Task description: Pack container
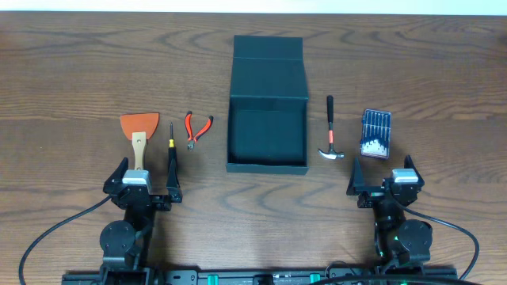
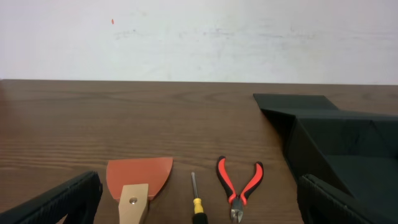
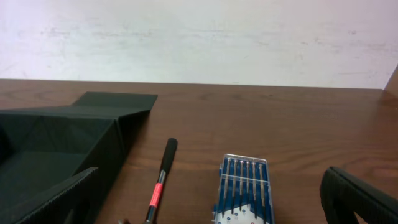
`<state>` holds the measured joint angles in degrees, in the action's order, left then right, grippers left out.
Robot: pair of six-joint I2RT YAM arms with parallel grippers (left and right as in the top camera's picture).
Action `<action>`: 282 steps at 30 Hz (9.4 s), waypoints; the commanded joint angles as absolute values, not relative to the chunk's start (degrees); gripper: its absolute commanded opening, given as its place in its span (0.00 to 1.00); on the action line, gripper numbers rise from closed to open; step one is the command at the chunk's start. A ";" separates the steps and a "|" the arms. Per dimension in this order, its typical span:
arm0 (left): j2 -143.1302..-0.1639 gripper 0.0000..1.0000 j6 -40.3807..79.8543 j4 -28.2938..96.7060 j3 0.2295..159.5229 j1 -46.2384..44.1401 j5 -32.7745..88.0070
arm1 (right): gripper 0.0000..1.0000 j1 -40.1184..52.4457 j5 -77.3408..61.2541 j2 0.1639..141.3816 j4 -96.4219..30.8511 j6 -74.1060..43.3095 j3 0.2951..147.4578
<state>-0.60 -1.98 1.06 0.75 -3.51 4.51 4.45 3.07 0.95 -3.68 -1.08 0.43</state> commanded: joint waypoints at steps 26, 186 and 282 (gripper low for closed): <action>-0.30 0.99 -2.94 3.60 0.23 -3.73 5.58 | 0.99 4.10 3.64 0.56 -3.90 -1.87 0.32; -0.30 0.98 -2.94 3.60 0.23 -3.73 5.58 | 0.99 -8.03 1.32 118.76 -58.50 2.07 89.30; -0.30 0.98 -2.94 3.60 0.23 -3.73 5.58 | 0.40 -7.18 -4.51 118.72 -52.93 -1.63 80.60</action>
<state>-0.60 -2.00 1.41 0.99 -3.55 4.54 -7.75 -1.91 118.32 -52.77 -2.52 80.84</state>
